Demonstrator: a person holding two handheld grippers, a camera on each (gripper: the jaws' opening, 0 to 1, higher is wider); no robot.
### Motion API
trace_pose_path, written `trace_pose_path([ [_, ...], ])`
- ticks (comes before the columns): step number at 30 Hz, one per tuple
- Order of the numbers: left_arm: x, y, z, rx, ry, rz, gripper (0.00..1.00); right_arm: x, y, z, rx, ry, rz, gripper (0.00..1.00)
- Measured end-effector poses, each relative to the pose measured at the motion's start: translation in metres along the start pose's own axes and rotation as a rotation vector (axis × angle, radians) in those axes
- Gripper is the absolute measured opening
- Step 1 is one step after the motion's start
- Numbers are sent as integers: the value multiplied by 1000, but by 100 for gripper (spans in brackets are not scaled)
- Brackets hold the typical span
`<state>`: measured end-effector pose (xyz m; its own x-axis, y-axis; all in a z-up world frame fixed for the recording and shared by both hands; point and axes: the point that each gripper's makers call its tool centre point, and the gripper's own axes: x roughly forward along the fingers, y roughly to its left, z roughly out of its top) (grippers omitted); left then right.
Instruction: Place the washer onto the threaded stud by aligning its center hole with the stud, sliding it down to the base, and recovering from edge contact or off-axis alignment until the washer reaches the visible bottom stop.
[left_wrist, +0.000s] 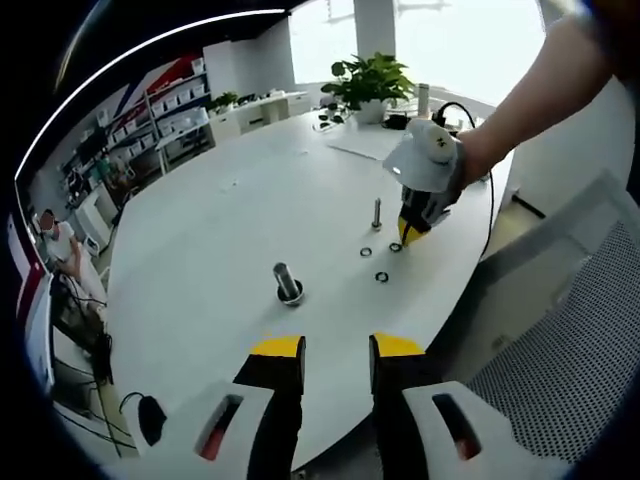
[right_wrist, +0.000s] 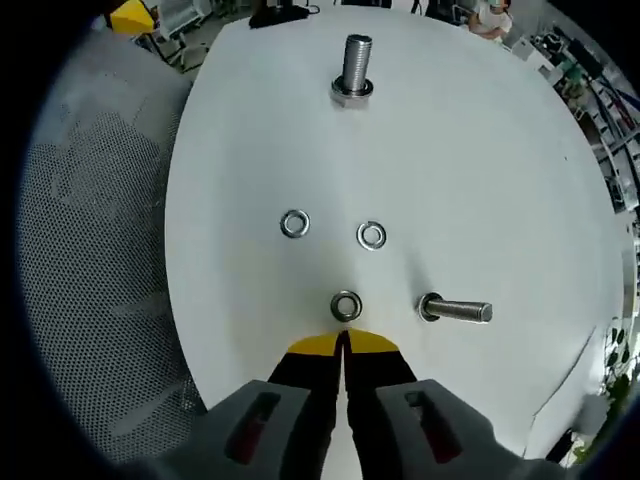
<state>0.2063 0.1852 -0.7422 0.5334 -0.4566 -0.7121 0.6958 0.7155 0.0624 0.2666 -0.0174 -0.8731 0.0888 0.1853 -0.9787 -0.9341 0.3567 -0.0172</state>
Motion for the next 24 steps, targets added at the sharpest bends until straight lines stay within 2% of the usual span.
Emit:
trace_pose_path([
  [2, -1, 1, 1, -9, -4, 3, 24, 0, -2, 1, 3, 10, 12, 3],
  [3, -1, 2, 1, -11, -4, 4, 24, 1, -4, 3, -21, -8, 8, 3],
  [8, 0, 0, -2, -3, 8, 1, 23, -1, -3, 1, 11, -64, 19, 3],
  [12, 0, -1, -1, -4, 6, -3, 23, -3, -3, 2, 102, -138, 40, 3],
  [15, 0, 0, -1, -5, 5, 1, 23, -3, -4, 1, 133, -165, 48, 3],
  [17, 0, 0, -1, -8, 3, 0, 23, -4, -1, 2, 217, -178, 66, 4],
  [18, 0, 0, -1, -6, 4, -1, 23, -6, 2, 2, 231, -176, 81, 5],
  [21, 0, -2, 1, 0, 0, -5, 23, -7, 4, 2, 200, -154, 82, 9],
  [22, -1, -2, 1, 2, 0, -5, 23, -7, 4, 2, 152, -136, 72, 12],
  [24, -1, -2, 1, 5, -2, -4, 23, -6, 0, 7, 92, -146, 36, 19],
])
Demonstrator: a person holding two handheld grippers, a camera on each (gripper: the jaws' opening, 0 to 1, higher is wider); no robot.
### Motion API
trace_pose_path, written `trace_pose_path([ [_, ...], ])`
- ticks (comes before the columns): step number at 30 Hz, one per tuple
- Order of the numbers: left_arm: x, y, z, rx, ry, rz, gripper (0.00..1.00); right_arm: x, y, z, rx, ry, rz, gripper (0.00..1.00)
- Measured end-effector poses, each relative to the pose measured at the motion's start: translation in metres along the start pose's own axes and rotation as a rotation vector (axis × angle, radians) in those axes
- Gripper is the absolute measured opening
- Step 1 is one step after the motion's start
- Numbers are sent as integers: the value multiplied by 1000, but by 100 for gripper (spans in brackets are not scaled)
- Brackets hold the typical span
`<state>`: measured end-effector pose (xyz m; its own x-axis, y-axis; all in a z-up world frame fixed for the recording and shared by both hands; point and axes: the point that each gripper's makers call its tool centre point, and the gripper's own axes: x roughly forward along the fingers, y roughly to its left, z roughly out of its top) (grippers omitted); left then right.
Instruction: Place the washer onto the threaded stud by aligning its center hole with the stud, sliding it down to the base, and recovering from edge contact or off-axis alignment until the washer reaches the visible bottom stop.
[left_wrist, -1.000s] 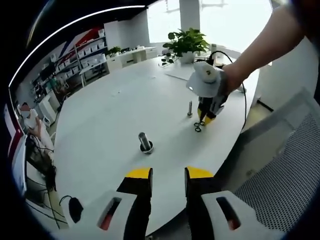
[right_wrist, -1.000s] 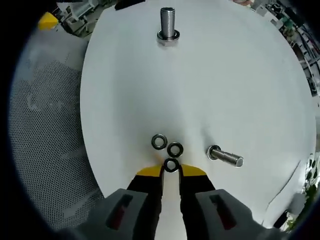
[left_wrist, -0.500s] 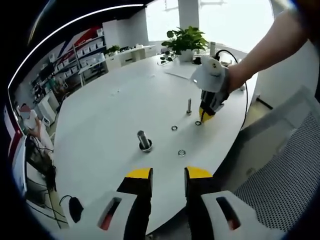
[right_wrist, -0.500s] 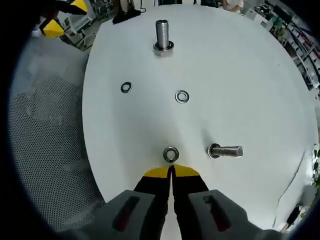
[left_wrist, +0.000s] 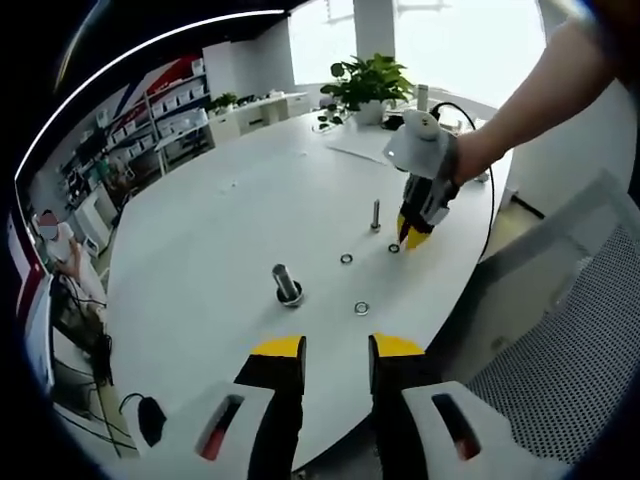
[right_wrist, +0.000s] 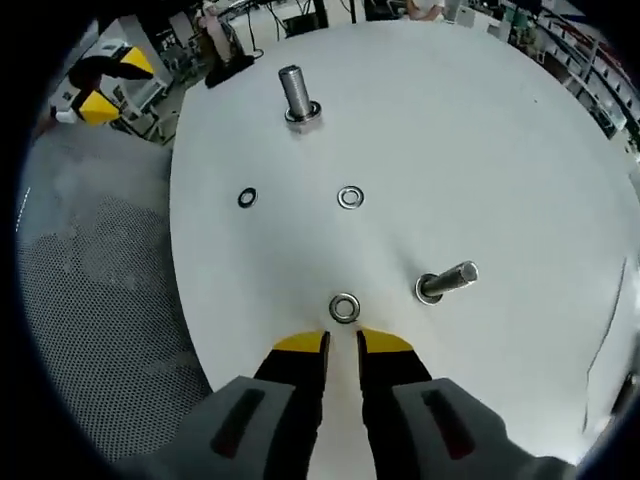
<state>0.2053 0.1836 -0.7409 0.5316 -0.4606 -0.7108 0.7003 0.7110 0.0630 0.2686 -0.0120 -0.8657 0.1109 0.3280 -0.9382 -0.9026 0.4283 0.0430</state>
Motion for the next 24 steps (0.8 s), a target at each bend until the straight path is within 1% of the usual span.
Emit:
trace_pose_path([
  [1, 0, 0, 0, -3, -2, -3, 23, 1, 1, 1, 7, 3, 3, 21],
  [5, 0, -2, 0, 5, 2, -8, 23, 3, 6, 10, 11, -4, 15, 21],
  [8, 1, -3, 0, 9, 3, -10, 23, 5, 8, 14, -56, 10, 4, 21],
  [10, 0, -3, 1, 9, -1, -10, 23, 6, 4, 14, -109, 29, -2, 19],
  [12, 0, -3, 2, 4, -5, -11, 23, 6, 5, 14, -116, 54, 13, 19],
  [13, 0, -2, 2, 3, -6, -11, 23, 6, 5, 13, -134, 64, 16, 19],
  [14, 0, -2, 1, 3, -5, -10, 23, 6, 4, 13, -183, 80, 18, 19],
  [15, 0, -2, 1, 3, -2, -11, 23, 6, 5, 13, -208, 86, 23, 19],
  [19, 1, -3, 1, 10, -2, -14, 23, 7, 5, 13, -219, 104, 17, 18],
  [22, 1, -4, 0, 13, 4, -16, 23, 7, 6, 13, -246, 118, 17, 16],
  [24, 1, -4, 0, 14, 5, -17, 23, 8, 5, 13, -254, 140, 22, 16],
])
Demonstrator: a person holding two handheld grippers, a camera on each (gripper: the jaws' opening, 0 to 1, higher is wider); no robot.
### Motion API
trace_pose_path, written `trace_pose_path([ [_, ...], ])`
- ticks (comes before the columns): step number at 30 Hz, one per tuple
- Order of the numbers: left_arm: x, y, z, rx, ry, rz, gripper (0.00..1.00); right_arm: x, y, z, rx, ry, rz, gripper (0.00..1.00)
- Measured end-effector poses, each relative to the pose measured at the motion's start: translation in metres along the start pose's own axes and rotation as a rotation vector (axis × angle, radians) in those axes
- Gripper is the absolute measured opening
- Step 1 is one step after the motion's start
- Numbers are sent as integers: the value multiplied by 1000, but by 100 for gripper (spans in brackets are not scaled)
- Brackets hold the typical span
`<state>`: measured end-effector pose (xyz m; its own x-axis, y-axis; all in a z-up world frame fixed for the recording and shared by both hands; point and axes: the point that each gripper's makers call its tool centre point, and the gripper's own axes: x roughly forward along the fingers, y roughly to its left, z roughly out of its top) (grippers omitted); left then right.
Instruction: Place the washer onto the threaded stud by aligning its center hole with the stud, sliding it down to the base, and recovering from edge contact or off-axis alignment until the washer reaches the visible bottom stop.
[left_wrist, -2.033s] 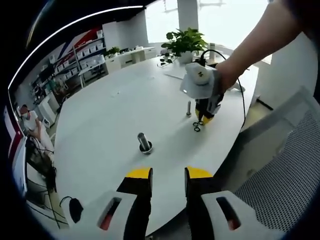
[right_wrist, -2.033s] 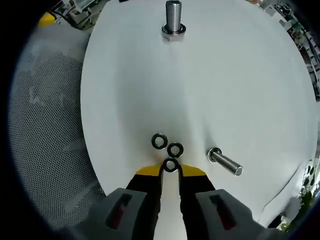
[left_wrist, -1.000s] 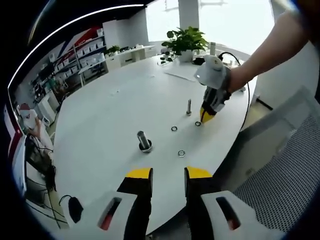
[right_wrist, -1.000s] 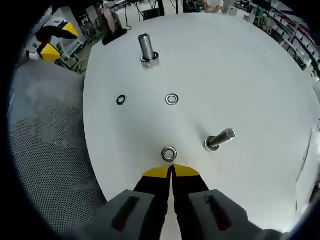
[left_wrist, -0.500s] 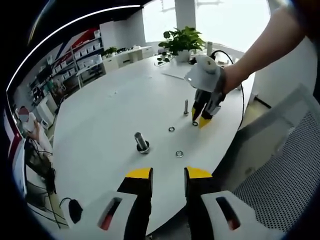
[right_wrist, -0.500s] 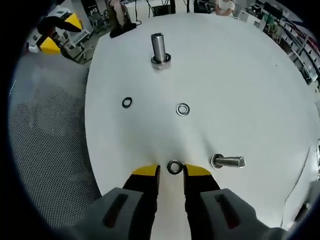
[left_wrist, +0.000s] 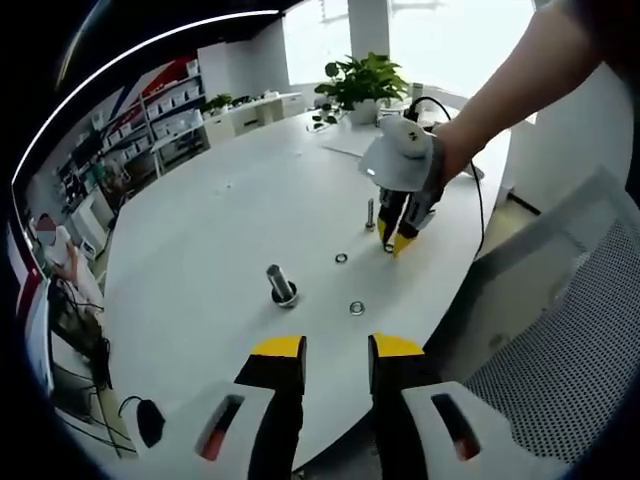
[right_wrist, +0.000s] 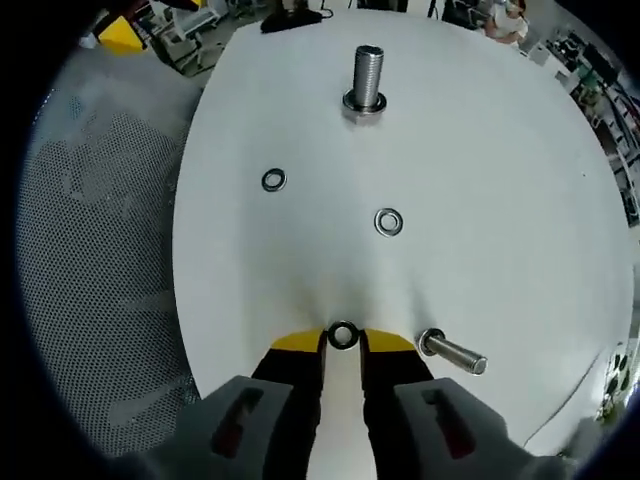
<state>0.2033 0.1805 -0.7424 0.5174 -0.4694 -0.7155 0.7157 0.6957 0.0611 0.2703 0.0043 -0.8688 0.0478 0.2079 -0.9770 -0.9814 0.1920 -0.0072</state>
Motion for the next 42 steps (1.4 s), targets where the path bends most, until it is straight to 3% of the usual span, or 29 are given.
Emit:
trace_pose_path([
  [9, 0, 0, -1, 3, 3, -1, 22, 1, 5, 0, -56, 122, -13, 15],
  [14, 0, 0, -1, 3, 4, 0, 22, 4, 0, 0, -16, 141, -24, 14],
  [17, -1, 5, -1, -18, -2, 10, 22, 6, -1, 0, -21, 121, -46, 14],
  [19, -3, 11, 2, -38, -13, 26, 22, 5, 0, 1, -26, 74, -69, 14],
  [22, -5, 13, 6, -59, -38, 28, 22, 2, 0, 0, 32, 6, -81, 14],
  [25, -5, 12, 7, -59, -46, 29, 22, 2, 0, 0, 55, -12, -87, 14],
  [38, -5, 8, 10, -51, -57, 20, 23, -1, 5, -4, 110, -41, -89, 13],
  [42, -7, 10, 12, -20, -66, 46, 23, -1, 3, -3, 139, -31, -80, 13],
])
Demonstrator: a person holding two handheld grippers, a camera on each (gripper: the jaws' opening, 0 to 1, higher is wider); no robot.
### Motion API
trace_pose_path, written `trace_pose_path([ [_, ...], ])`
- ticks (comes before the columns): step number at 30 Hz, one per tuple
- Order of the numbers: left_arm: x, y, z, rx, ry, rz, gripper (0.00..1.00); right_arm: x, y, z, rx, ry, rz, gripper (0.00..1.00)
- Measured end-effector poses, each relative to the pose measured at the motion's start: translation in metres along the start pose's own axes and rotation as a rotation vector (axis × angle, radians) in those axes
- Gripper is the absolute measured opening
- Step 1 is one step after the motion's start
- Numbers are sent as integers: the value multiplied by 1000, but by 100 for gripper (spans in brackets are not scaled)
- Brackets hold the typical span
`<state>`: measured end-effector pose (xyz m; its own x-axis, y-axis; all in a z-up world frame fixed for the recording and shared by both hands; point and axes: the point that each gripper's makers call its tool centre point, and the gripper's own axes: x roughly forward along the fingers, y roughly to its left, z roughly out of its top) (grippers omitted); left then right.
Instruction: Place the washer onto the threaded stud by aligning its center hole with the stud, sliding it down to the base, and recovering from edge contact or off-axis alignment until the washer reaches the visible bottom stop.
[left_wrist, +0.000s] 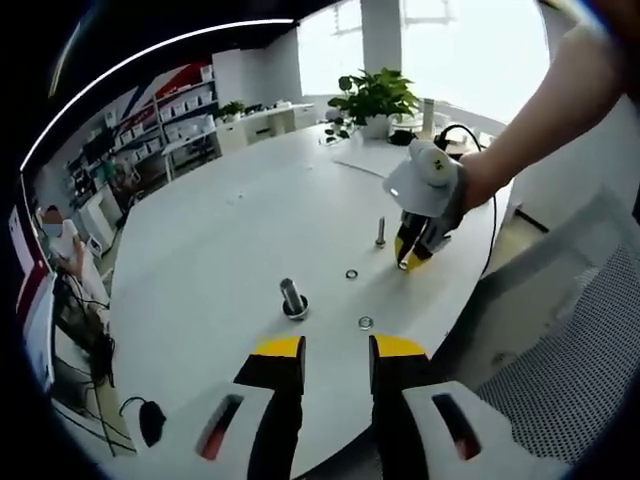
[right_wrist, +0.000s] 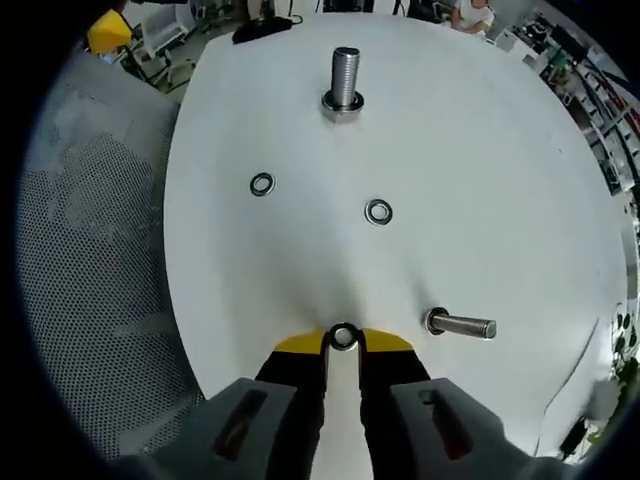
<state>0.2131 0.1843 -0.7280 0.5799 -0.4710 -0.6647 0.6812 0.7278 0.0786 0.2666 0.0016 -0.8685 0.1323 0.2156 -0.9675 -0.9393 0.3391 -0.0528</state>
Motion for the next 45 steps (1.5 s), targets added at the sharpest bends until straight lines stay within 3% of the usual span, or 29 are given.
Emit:
trace_pose_path([
  [7, 1, -3, 0, -32, -6, -19, 25, -1, 0, -2, 10, 20, 1, 13],
  [11, 1, -3, 1, -39, -8, -25, 25, -2, 1, -2, -21, -6, -44, 13],
  [19, 0, 0, 2, -70, -21, -22, 25, -4, -1, -6, 41, -15, -52, 13],
  [28, 3, -8, 2, -49, -17, -51, 25, -14, -5, -16, 112, -18, -56, 13],
  [36, -1, -7, 10, -39, -49, -35, 25, -33, -9, -20, 141, -29, -74, 13],
  [45, -3, -11, 13, -21, -57, -41, 25, -59, -29, -25, 189, -59, -117, 13],
])
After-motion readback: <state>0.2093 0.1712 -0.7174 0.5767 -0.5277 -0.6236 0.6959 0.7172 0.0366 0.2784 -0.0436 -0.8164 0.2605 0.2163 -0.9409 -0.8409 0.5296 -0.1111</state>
